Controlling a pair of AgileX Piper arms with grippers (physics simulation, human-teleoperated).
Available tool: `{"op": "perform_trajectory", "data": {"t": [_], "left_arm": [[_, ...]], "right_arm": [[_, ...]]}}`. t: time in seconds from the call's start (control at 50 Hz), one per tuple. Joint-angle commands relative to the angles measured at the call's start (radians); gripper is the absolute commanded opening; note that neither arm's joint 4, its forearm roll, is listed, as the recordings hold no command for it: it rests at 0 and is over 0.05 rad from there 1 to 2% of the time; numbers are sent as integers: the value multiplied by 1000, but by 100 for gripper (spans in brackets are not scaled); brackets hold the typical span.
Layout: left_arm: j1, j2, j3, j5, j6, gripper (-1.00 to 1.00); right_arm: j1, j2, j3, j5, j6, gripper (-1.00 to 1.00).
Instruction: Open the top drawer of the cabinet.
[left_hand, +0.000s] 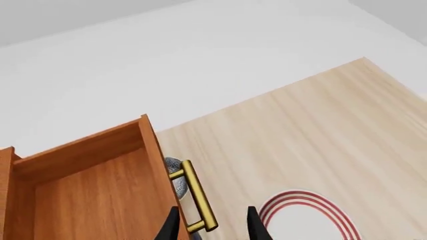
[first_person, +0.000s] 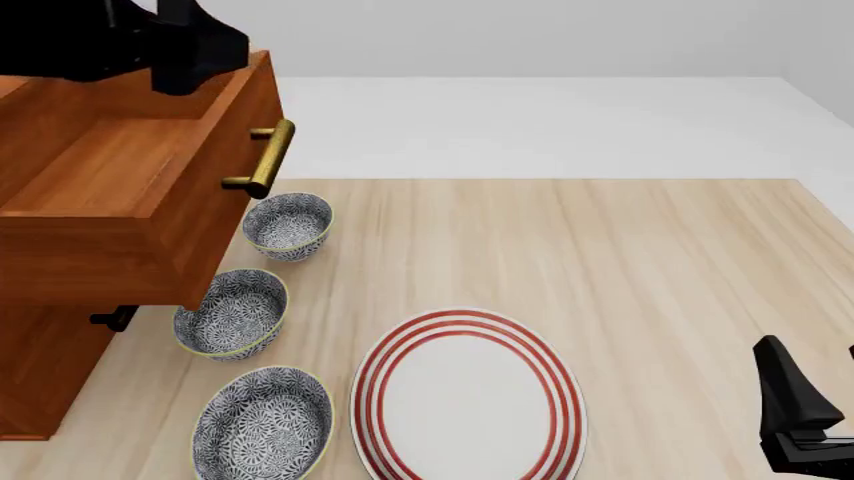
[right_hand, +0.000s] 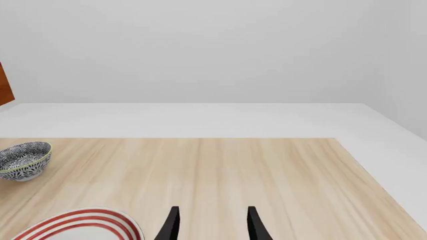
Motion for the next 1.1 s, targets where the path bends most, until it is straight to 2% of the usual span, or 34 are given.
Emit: {"op": "perform_trajectory", "data": {"t": [0.02, 0.38, 0.82, 1.1], "left_arm": [[-13, -23, -5, 11, 0, 100], [-22, -48, -20, 26, 7, 100], [-106, -100, -34, 42, 28, 100], [-128, -104, -32, 48, 25, 100]], "right_arm": [[0, 0, 0, 0, 0, 100], [0, 0, 0, 0, 0, 100], [0, 0, 0, 0, 0, 100], [0, 0, 0, 0, 0, 100]]}}
